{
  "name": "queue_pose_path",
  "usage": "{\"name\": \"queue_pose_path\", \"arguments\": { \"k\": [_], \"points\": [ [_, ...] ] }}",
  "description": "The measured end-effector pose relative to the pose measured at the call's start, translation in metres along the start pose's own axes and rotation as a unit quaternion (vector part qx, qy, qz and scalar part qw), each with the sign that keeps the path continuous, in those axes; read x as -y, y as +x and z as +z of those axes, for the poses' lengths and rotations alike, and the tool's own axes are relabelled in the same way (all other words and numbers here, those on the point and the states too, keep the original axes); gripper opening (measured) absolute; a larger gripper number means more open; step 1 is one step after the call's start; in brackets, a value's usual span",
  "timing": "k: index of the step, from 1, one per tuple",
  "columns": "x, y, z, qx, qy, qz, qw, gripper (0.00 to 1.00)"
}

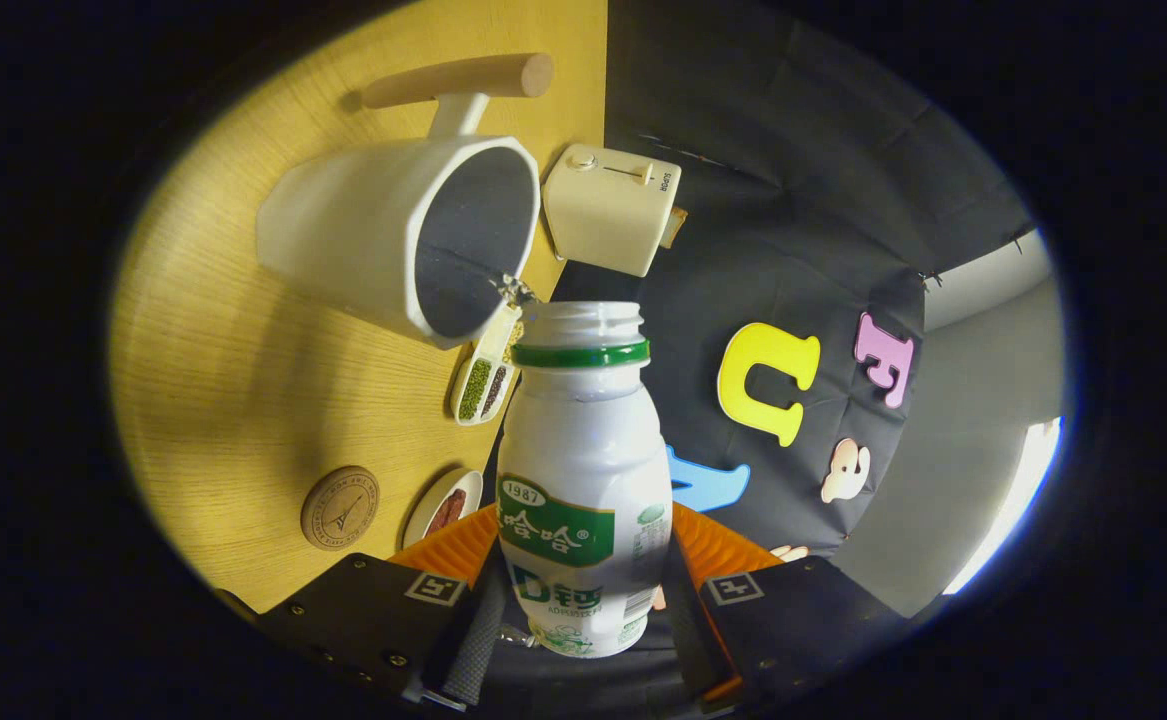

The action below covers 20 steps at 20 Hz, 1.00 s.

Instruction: Take the bottle from table, then pour the juice into the cup, finally place the bottle on the coaster

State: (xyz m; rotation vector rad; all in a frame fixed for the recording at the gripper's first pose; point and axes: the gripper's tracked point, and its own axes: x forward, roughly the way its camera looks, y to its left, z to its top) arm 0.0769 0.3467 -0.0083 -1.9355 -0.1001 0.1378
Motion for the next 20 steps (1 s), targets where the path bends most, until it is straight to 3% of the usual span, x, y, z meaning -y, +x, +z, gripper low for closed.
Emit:
{"name": "queue_pose_path", "arguments": {
  "k": [20],
  "points": [
    [0.0102, -0.0008, 0.0051, 0.009, -0.038, -0.017, 0.999, 0.72]
  ]
}}
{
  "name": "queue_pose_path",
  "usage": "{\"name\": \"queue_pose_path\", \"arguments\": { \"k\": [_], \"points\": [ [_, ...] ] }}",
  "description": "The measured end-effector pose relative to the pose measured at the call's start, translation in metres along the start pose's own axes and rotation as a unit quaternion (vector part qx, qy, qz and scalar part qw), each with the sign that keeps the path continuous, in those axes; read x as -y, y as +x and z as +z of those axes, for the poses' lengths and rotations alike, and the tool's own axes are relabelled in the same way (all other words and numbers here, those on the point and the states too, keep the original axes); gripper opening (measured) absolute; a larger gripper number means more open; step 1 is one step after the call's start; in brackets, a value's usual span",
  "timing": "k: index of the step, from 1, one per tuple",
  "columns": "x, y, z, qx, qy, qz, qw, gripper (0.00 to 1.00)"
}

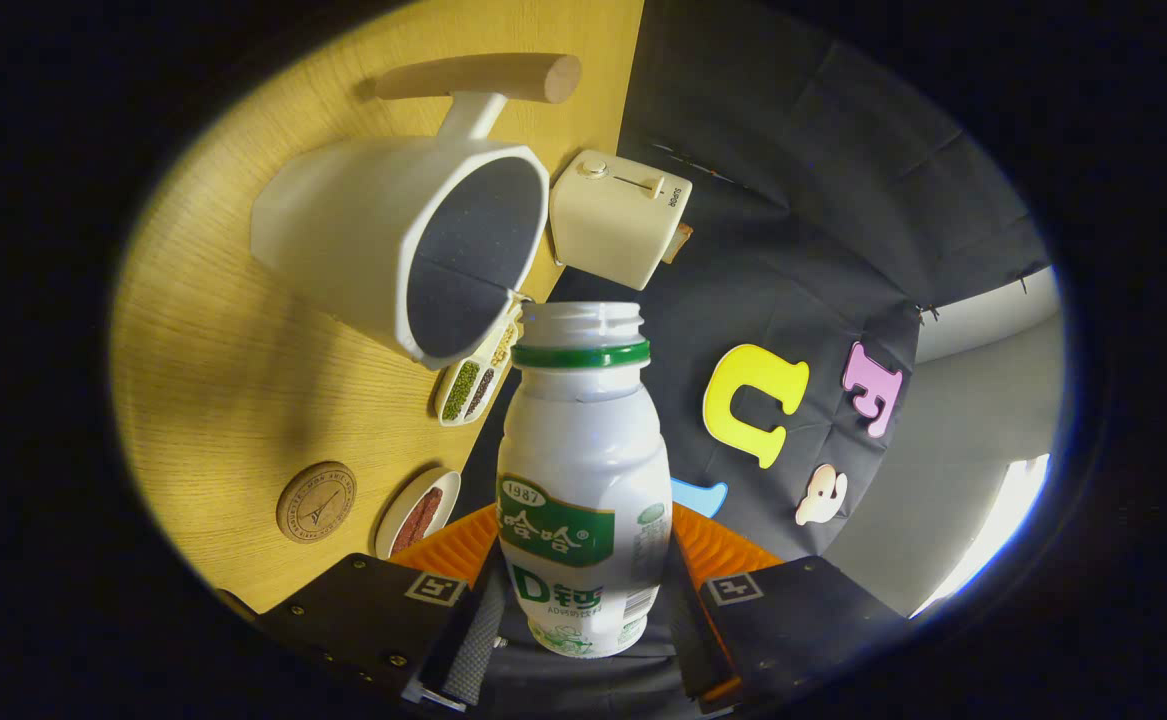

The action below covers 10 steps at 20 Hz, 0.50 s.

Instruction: Take the bottle from table, then pour the juice into the cup, finally place the bottle on the coaster

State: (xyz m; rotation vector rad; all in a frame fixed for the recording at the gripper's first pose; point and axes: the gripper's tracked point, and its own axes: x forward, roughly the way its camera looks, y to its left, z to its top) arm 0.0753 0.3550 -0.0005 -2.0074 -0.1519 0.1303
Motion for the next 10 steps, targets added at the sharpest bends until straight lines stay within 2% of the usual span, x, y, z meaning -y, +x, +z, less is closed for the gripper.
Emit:
{"name": "queue_pose_path", "arguments": {
  "k": [10],
  "points": [
    [0.0025, -0.0001, -0.0009, 0.0, 0.009, -0.01, 1.0, 0.72]
  ]
}}
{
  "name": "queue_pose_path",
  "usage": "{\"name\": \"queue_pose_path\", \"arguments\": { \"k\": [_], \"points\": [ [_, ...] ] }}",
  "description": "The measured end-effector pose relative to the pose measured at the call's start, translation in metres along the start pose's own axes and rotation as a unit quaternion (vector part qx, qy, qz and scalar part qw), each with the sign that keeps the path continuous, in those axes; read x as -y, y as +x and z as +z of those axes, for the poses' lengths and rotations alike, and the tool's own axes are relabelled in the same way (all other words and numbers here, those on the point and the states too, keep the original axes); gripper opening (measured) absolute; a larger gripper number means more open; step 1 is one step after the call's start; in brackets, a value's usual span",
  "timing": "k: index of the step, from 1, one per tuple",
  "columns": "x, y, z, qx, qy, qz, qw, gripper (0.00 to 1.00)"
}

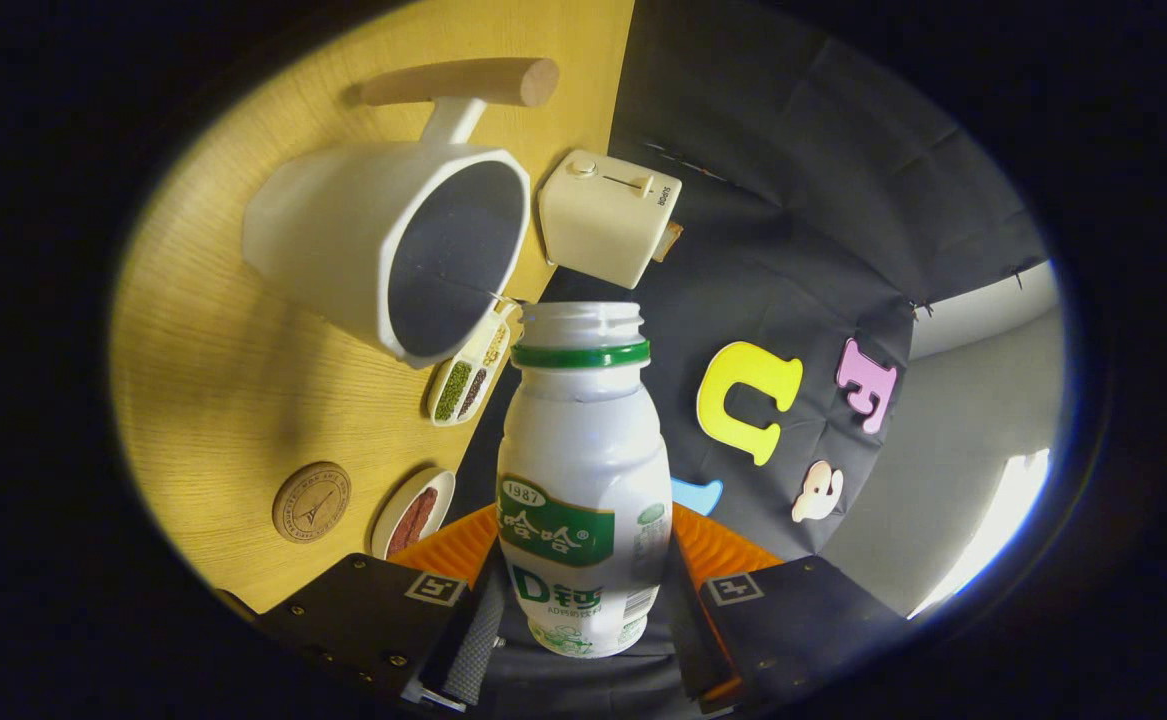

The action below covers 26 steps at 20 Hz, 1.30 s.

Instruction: Take the bottle from table, then pour the juice into the cup, finally place the bottle on the coaster

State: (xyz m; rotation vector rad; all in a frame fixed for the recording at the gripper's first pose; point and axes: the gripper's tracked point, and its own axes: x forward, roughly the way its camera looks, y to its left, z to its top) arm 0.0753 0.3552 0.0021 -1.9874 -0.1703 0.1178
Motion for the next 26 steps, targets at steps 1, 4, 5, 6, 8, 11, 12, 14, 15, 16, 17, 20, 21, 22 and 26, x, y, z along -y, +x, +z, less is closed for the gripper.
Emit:
{"name": "queue_pose_path", "arguments": {
  "k": [1, 4, 5, 6, 8, 11, 12, 14, 15, 16, 17, 20, 21, 22, 26],
  "points": [
    [0.0, 0.001, -0.001, -0.003, 0.005, -0.004, 1.0, 0.72],
    [0.002, 0.0, -0.001, -0.009, 0.0, -0.011, 1.0, 0.72],
    [0.002, 0.0, 0.0, -0.009, 0.0, -0.011, 1.0, 0.72],
    [0.002, 0.0, -0.001, -0.01, 0.001, -0.01, 1.0, 0.72],
    [0.002, -0.002, 0.0, -0.01, 0.0, -0.013, 1.0, 0.72],
    [0.002, -0.001, 0.001, -0.009, 0.006, -0.016, 1.0, 0.72],
    [0.002, 0.0, 0.001, -0.007, 0.009, -0.017, 1.0, 0.72],
    [0.001, -0.001, 0.001, -0.007, 0.014, -0.017, 1.0, 0.72],
    [0.0, 0.0, 0.001, -0.006, 0.017, -0.016, 1.0, 0.72],
    [0.0, 0.001, 0.001, -0.007, 0.019, -0.013, 1.0, 0.72],
    [-0.001, 0.0, 0.001, -0.006, 0.023, -0.011, 1.0, 0.72],
    [-0.008, 0.001, 0.001, -0.004, 0.052, 0.006, 0.999, 0.72],
    [-0.012, 0.001, 0.002, -0.003, 0.067, 0.015, 0.998, 0.72],
    [-0.016, 0.001, 0.004, 0.001, 0.083, 0.022, 0.996, 0.72],
    [-0.02, 0.001, 0.004, 0.003, 0.124, 0.024, 0.992, 0.72]
  ]
}}
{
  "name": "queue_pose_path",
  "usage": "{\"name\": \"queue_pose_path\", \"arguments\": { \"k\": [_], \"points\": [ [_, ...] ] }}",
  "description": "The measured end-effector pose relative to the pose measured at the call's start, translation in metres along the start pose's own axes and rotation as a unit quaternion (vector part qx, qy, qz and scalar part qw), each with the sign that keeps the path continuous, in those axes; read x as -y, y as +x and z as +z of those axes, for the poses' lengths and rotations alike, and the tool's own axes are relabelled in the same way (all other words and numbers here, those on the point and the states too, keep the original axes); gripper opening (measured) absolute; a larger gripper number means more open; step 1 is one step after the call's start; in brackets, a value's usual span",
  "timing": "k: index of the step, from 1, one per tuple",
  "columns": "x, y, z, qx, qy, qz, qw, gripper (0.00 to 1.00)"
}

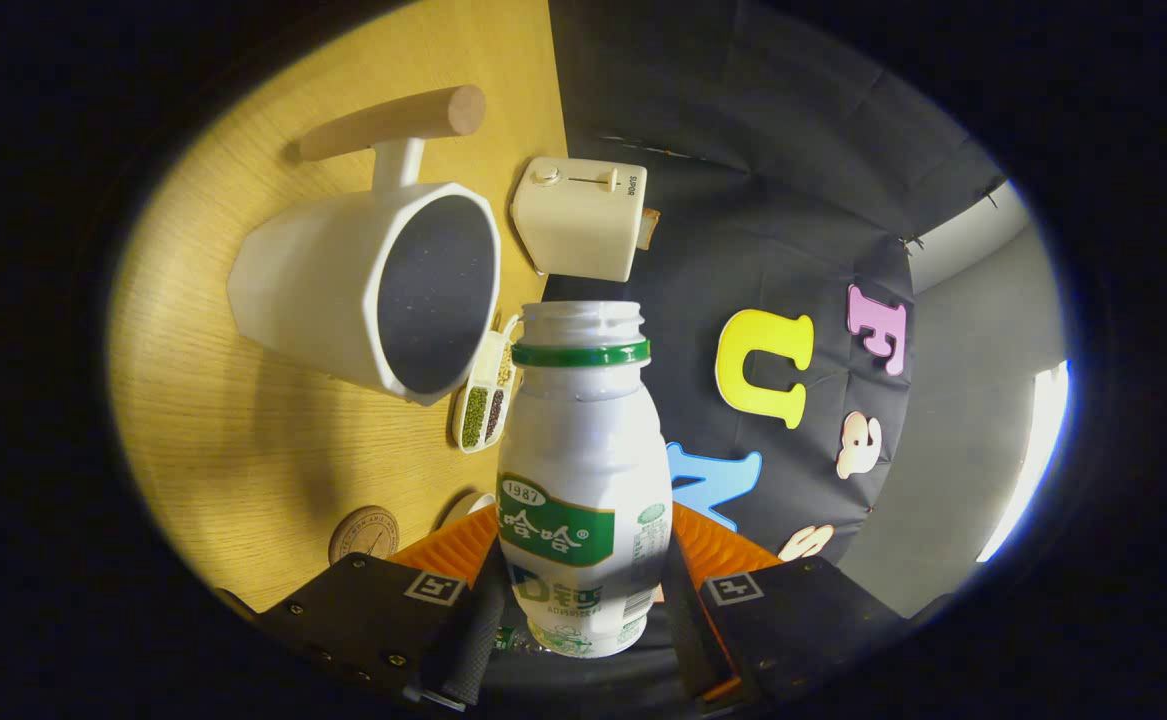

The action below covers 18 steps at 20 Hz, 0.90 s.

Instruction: Take the bottle from table, then pour the juice into the cup, finally place the bottle on the coaster

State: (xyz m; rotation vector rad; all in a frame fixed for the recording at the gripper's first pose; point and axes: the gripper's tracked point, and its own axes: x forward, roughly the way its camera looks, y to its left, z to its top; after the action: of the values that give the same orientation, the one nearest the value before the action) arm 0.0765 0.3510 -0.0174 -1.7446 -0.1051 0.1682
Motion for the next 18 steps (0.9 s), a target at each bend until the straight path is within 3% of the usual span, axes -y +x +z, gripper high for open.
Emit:
{"name": "queue_pose_path", "arguments": {
  "k": [5, 12, 18],
  "points": [
    [0.001, -0.002, -0.009, 0.0, 0.115, 0.009, 0.993, 0.72],
    [-0.011, -0.002, -0.028, -0.025, 0.177, 0.013, 0.984, 0.72],
    [-0.019, 0.001, -0.045, -0.04, 0.268, 0.02, 0.962, 0.72]
  ]
}}
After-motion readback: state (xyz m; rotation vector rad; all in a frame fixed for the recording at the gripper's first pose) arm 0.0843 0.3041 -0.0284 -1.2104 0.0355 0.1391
